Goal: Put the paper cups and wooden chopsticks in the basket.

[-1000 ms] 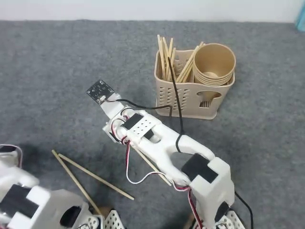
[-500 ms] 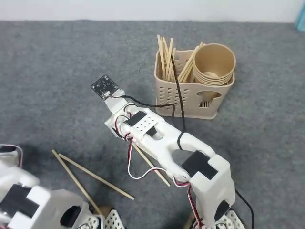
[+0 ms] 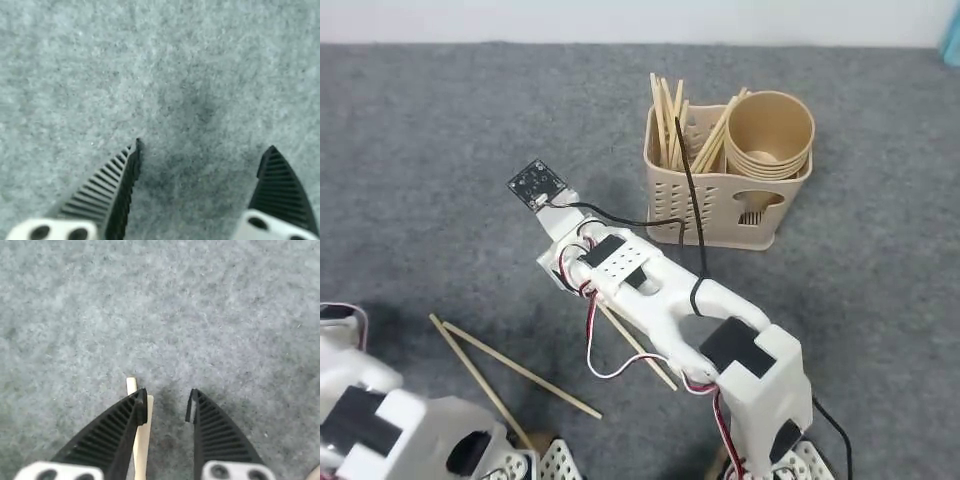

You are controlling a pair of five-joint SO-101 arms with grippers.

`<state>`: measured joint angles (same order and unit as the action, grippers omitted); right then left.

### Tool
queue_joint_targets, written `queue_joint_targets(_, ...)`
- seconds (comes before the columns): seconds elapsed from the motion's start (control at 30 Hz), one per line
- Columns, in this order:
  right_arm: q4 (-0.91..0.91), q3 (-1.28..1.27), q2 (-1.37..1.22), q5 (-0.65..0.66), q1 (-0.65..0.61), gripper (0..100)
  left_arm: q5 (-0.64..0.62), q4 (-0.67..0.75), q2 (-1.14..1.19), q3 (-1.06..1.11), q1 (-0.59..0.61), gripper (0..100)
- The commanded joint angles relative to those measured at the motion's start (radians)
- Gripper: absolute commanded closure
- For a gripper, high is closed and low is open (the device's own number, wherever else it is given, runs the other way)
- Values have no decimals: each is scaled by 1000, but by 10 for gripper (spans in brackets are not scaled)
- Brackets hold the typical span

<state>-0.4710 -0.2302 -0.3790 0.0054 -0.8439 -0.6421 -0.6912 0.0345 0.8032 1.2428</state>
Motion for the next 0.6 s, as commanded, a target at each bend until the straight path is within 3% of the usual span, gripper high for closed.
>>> queue_joint_targets(0.0, 15, 9, 13, 15, -15, 894, -5, 3, 12, 19, 25, 636)
queue_joint_targets(0.43, 15, -38, 10, 17, -7, 905, -5, 3, 12, 27, 8, 636)
queue_joint_targets(0.57, 15, -34, 16, 17, 16, 992, -3, 3, 12, 27, 8, 636)
